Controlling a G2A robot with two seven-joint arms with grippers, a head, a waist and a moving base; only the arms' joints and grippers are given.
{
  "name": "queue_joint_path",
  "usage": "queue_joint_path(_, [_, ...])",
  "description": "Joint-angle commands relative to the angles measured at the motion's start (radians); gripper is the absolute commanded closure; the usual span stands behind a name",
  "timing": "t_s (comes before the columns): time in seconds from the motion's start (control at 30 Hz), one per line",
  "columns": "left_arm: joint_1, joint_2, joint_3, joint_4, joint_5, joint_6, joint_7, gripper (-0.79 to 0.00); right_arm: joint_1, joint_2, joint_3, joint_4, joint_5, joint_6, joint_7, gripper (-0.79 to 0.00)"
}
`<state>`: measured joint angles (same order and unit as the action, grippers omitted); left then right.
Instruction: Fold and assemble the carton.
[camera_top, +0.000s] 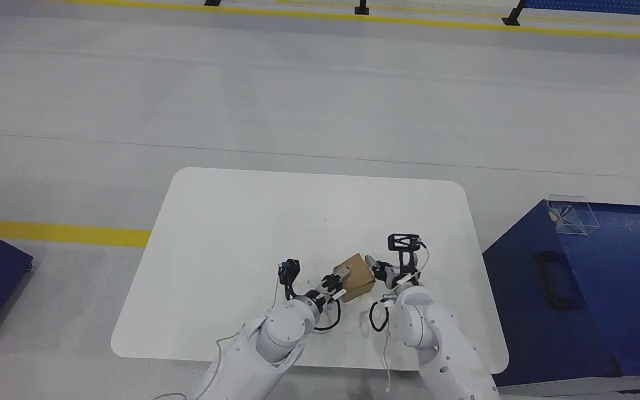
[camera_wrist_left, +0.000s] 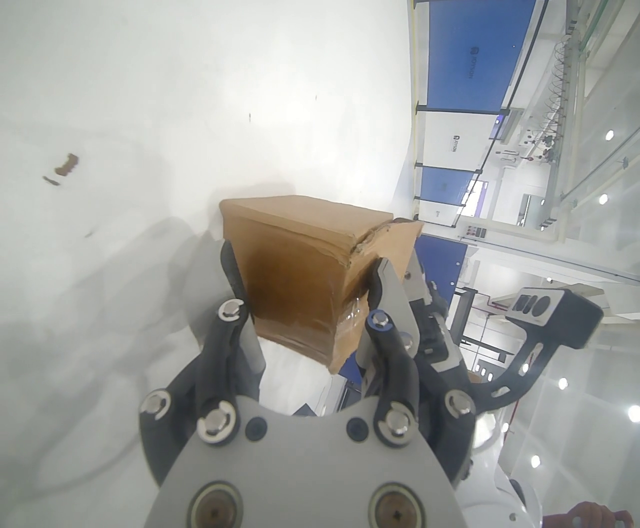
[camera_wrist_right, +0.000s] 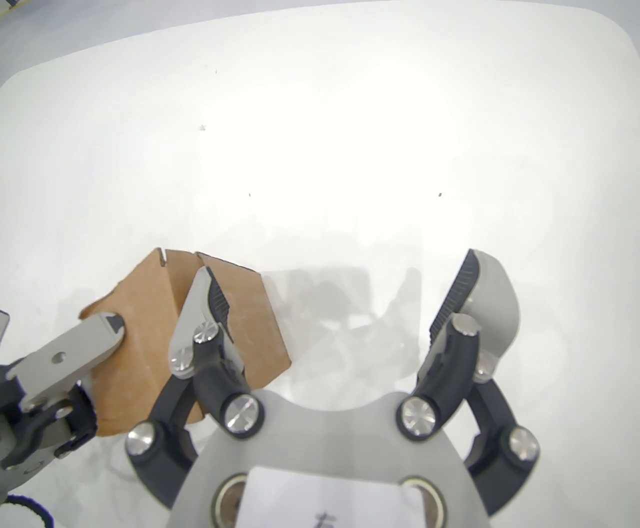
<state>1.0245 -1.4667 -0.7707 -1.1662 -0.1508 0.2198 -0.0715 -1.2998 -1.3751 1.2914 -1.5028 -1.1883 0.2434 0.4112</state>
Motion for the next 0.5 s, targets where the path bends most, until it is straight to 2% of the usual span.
queue_joint_path(0.0, [0.002,-0.002,-0.003,0.000,0.004,-0.001,0.000,-0.431,-0.021,0.002,0.004,-0.027,0.016,-0.041,-0.013,-0.785])
queue_joint_path(0.13, [0.006,-0.006,-0.009,-0.002,0.012,-0.002,-0.002,-0.431,-0.037,0.006,-0.008,-0.038,-0.036,-0.065,0.015,-0.785])
queue_joint_path(0.23, [0.010,-0.008,-0.015,-0.006,0.018,-0.005,-0.005,-0.431,-0.020,0.002,-0.021,-0.008,-0.051,-0.012,0.032,-0.785])
queue_joint_path(0.37, [0.017,-0.009,-0.025,-0.013,0.026,-0.007,-0.007,-0.428,0.009,-0.004,-0.025,0.023,-0.025,0.009,0.062,-0.785])
queue_joint_path(0.4, [0.023,-0.009,-0.033,-0.022,0.031,-0.025,0.006,-0.496,0.013,-0.004,-0.027,0.025,-0.022,0.005,0.060,-0.785])
queue_joint_path(0.43, [0.030,-0.008,-0.039,-0.031,0.037,-0.046,0.021,-0.785,0.012,-0.005,-0.026,0.022,-0.016,-0.001,0.058,-0.785])
queue_joint_path(0.47, [0.036,-0.008,-0.042,-0.040,0.045,-0.066,0.032,-0.785,0.010,-0.004,-0.023,0.018,-0.014,-0.001,0.052,-0.785])
